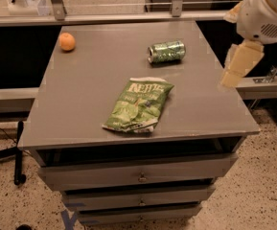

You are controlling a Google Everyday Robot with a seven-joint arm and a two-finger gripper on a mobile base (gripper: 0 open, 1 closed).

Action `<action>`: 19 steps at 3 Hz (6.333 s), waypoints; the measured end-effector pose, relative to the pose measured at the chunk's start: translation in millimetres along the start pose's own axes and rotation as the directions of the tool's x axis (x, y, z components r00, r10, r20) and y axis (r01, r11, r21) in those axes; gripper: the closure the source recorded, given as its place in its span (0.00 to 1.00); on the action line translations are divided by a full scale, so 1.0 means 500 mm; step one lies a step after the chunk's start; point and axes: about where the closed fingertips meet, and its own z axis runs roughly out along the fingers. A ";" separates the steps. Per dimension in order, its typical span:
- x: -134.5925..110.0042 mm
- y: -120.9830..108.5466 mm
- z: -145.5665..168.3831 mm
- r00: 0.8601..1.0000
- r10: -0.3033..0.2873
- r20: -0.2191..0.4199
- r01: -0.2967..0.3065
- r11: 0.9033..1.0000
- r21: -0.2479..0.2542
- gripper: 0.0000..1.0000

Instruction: Place green can upright

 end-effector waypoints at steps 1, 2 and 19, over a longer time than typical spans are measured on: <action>-0.051 -0.083 0.059 0.997 -0.050 0.063 0.047 0.998 0.044 0.00; -0.114 -0.144 0.128 0.987 -0.117 0.111 0.110 0.992 0.070 0.00; -0.089 -0.245 0.220 0.195 0.537 0.821 -0.199 0.841 -0.504 1.00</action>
Offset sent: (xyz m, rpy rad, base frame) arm 0.1657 0.0881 -0.0268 0.0576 -0.1665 0.2291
